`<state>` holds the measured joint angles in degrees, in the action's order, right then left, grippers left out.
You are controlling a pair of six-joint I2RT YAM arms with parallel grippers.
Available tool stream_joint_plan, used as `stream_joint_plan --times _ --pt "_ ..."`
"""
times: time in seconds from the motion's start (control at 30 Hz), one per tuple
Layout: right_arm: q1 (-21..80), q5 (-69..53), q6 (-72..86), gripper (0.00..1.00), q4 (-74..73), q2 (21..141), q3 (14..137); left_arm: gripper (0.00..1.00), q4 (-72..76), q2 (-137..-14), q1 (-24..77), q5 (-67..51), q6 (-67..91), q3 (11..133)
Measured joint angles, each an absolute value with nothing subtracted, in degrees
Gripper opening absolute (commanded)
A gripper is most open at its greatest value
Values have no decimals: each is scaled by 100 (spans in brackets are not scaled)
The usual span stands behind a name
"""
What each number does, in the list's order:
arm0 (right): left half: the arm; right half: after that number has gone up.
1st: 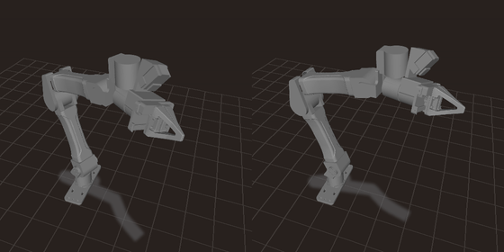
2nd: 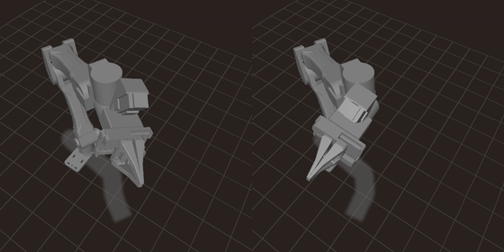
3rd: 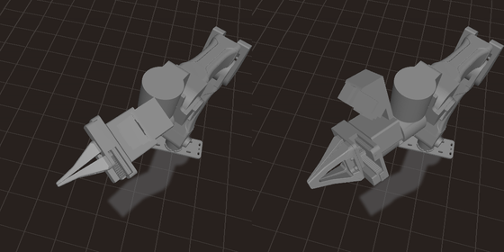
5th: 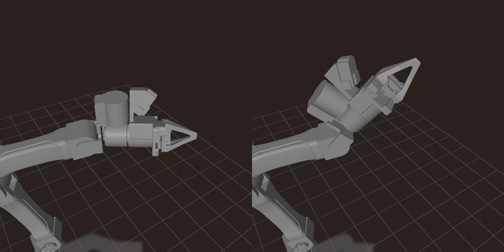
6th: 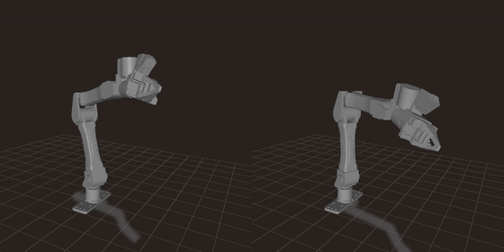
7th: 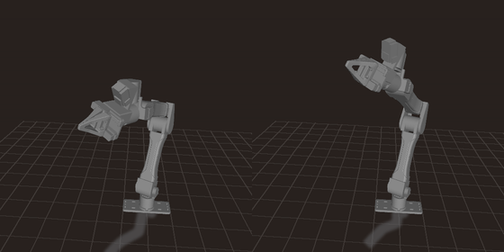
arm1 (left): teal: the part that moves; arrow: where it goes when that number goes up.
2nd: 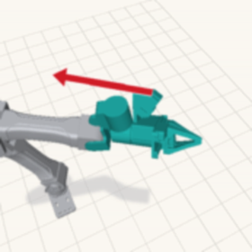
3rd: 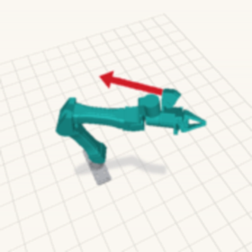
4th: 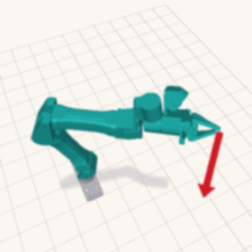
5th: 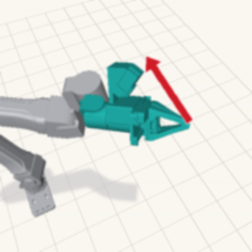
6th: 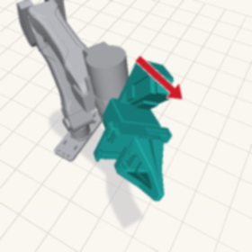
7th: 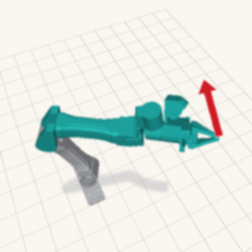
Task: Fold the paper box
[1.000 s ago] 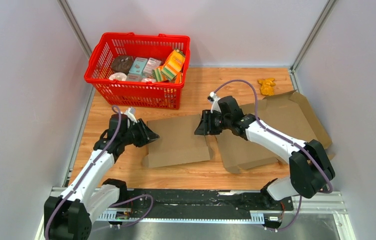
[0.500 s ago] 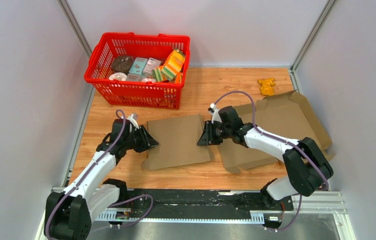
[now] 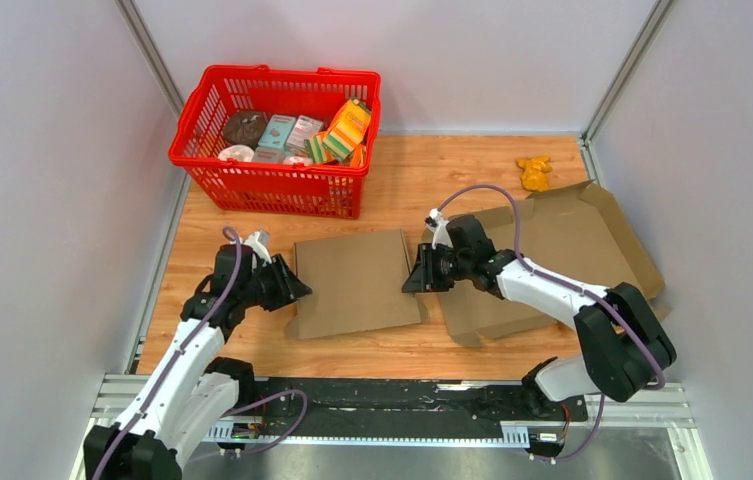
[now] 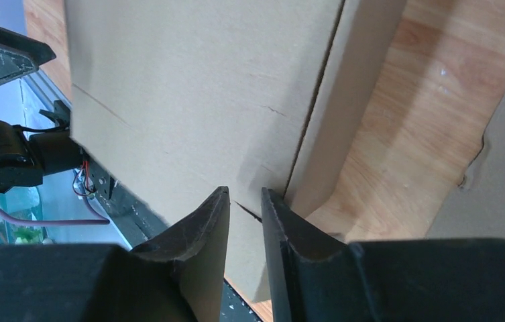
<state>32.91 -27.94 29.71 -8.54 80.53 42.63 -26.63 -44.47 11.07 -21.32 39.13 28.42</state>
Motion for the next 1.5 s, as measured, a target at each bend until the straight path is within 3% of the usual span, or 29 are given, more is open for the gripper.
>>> stream_joint_plan --times 0.13,0.2,0.27,0.37,0.7,1.1,1.2,1.33,1.5 --pt "3280 -2788 2954 40 -854 8093 4174 57 -3046 -4156 1107 -1824 3822 2711" --pt "3249 -2794 2891 51 -880 8036 4176 62 -3256 -3868 1107 -1555 3780 2714" --pt "3210 -2808 2816 60 -982 7902 4178 64 -3413 -3568 1107 -1299 3739 2714" --pt "3030 -2799 2652 67 -1160 7607 4178 65 -3522 -3310 1107 -1031 3710 2714" --pt "2814 -2829 2255 73 -1177 7566 4160 65 -2670 -4191 1107 -1404 3907 2397" --pt "2849 -3103 2646 72 -473 8136 3903 65 -1651 -4228 1201 -2108 4471 1549" --pt "2965 -3260 2958 74 -139 8254 3885 71 -1579 -4300 1295 -2108 4480 1551" --pt "3004 -3076 3083 82 -480 8119 3894 74 -2460 -4141 1343 -1669 4410 1933" --pt "3035 -2757 2838 83 -1271 7446 3863 77 -3865 -3238 1350 -862 4438 2731"
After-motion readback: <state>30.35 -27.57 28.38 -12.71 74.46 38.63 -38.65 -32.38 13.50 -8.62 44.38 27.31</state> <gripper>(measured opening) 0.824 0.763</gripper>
